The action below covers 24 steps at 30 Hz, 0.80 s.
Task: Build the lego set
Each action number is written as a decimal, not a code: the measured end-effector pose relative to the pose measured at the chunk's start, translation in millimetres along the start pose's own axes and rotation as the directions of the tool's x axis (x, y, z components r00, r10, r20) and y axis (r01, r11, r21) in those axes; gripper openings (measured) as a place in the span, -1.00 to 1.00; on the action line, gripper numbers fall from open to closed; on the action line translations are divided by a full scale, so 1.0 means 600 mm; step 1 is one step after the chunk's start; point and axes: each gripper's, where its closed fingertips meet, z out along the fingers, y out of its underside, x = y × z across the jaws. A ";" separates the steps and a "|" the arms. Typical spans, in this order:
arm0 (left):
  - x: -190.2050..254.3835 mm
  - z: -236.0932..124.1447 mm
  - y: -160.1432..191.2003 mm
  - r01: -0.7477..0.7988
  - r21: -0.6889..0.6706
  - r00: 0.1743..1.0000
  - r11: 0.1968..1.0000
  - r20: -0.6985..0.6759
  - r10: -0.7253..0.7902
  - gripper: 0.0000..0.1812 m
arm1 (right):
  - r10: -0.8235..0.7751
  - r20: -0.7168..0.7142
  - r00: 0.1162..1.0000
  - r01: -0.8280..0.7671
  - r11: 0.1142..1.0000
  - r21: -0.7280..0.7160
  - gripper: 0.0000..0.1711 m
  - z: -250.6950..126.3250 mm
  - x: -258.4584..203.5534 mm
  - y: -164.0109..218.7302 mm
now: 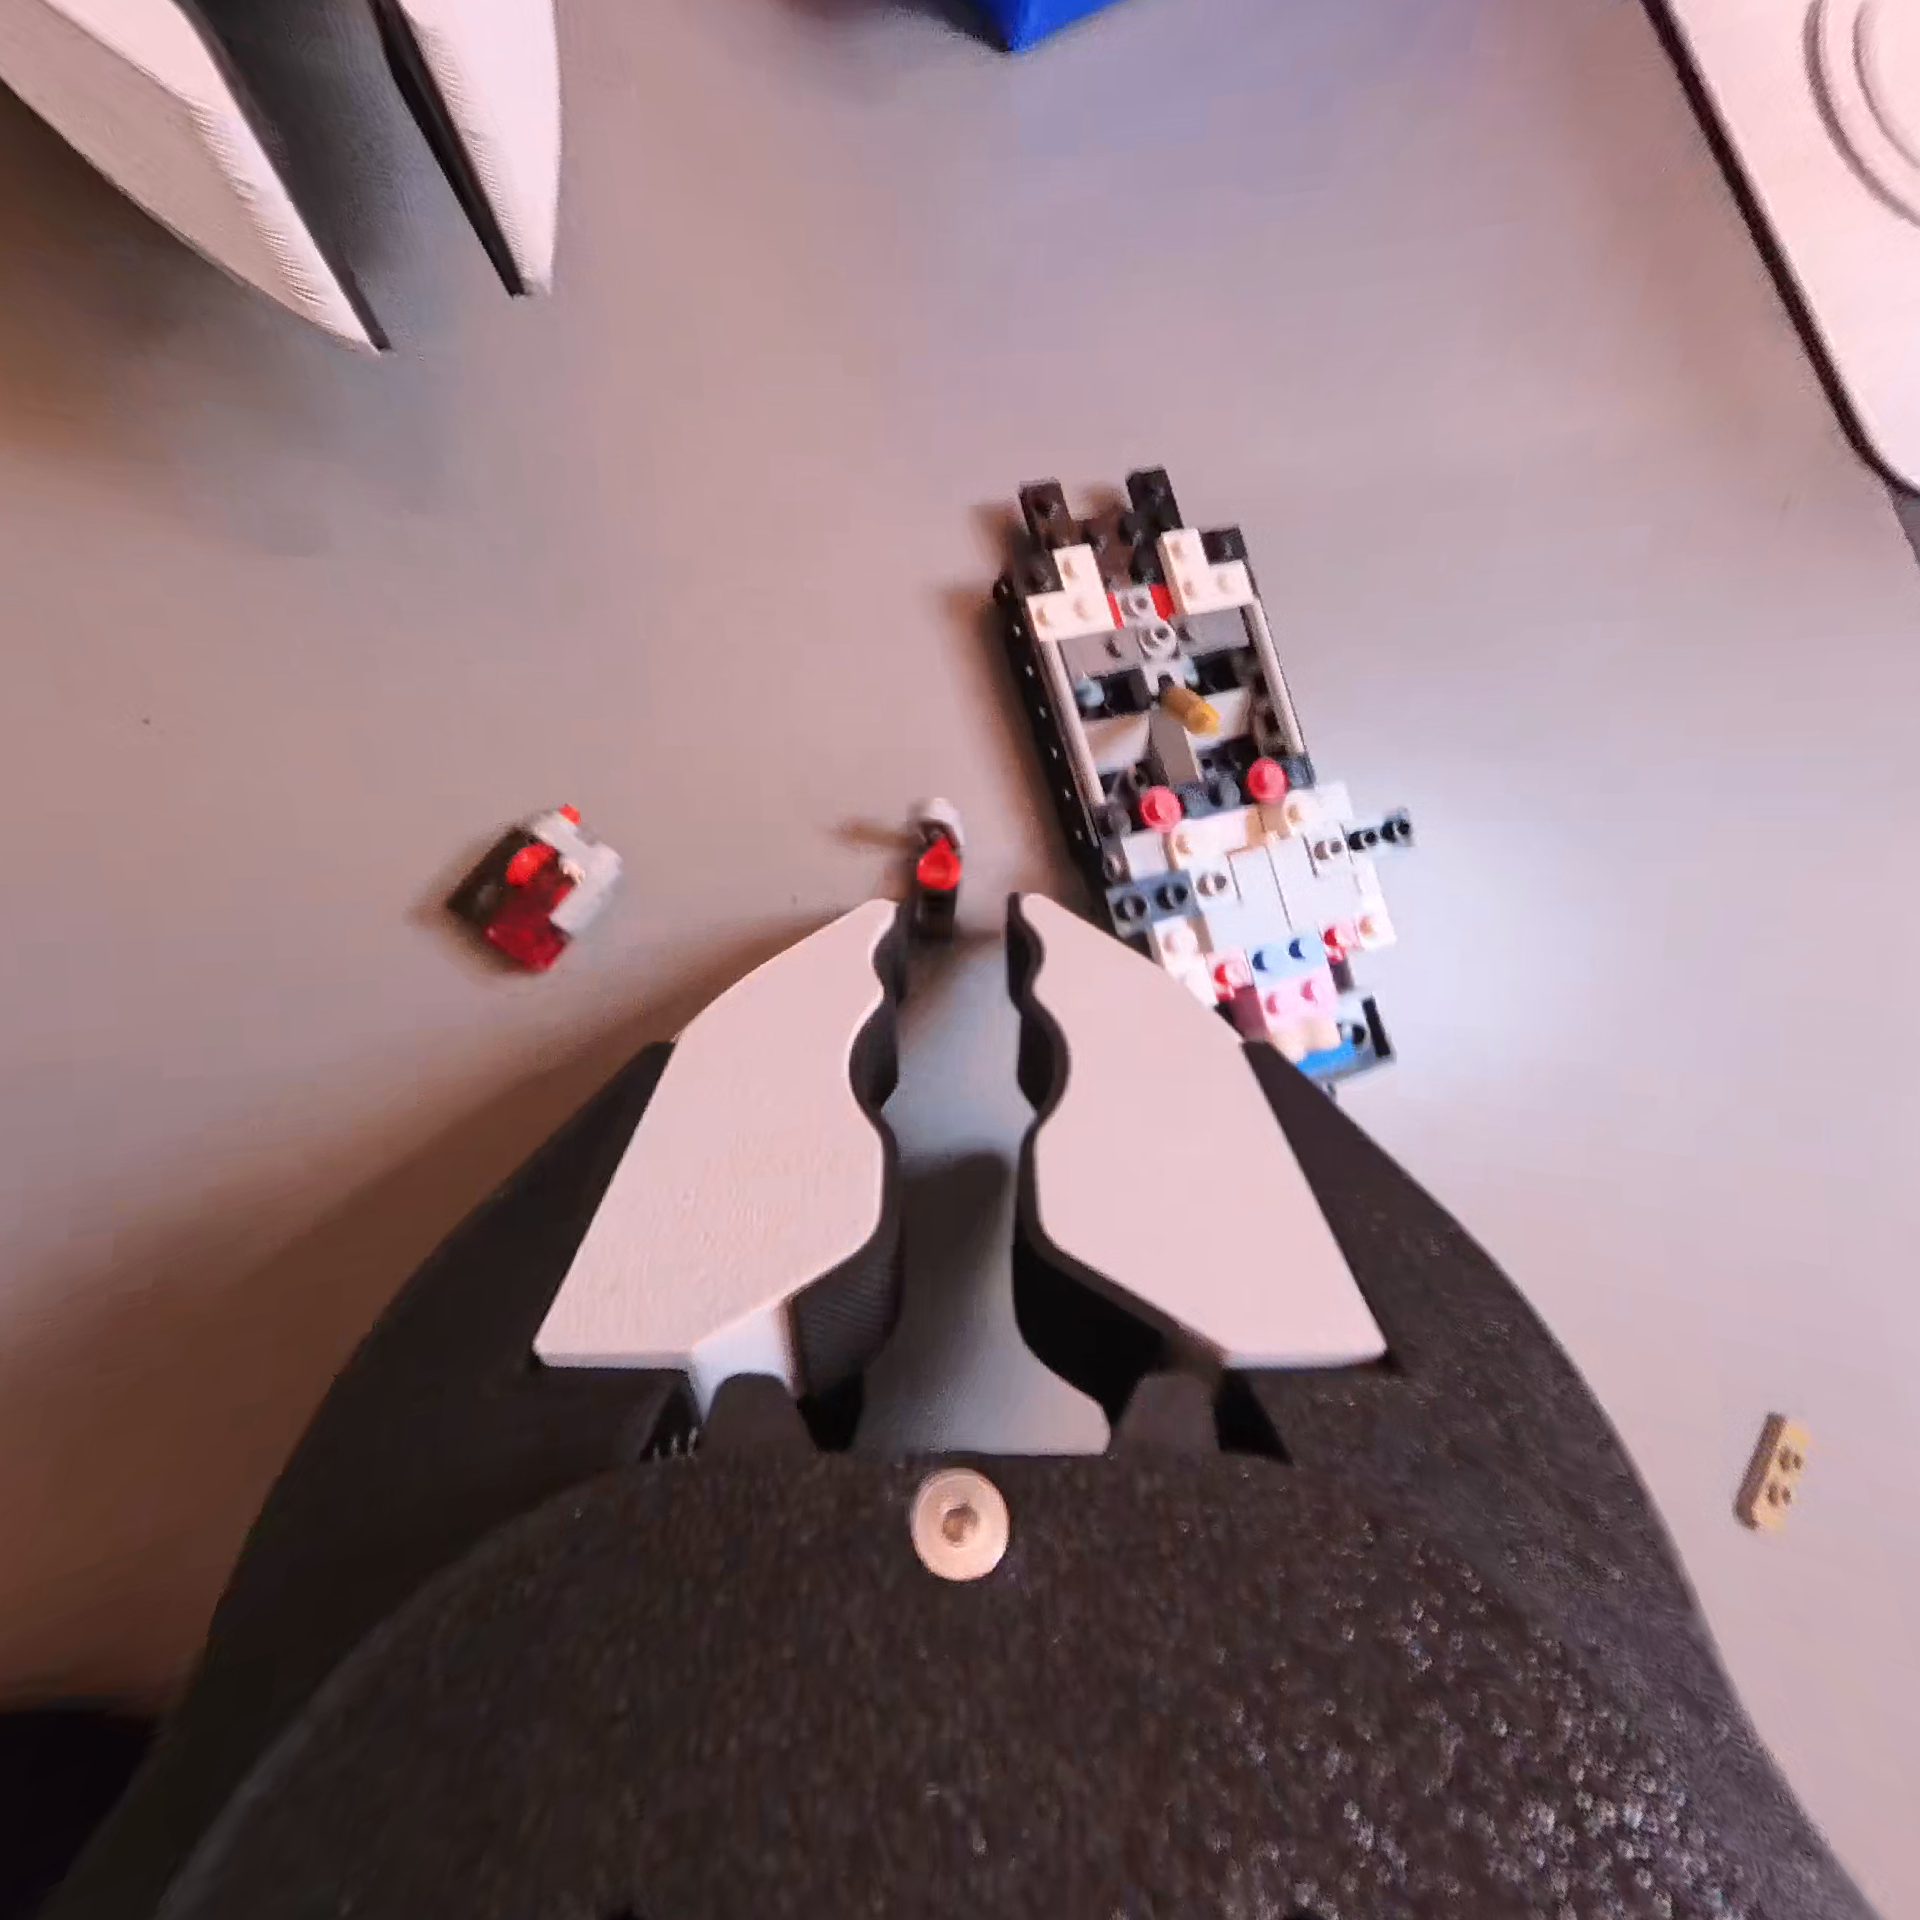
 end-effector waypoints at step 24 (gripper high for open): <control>-0.007 -0.011 -0.042 -0.019 0.140 0.999 0.990 0.038 0.013 -0.63 | 0.055 0.680 0.731 -0.484 0.745 0.460 -0.74 -0.085 -0.085 -0.185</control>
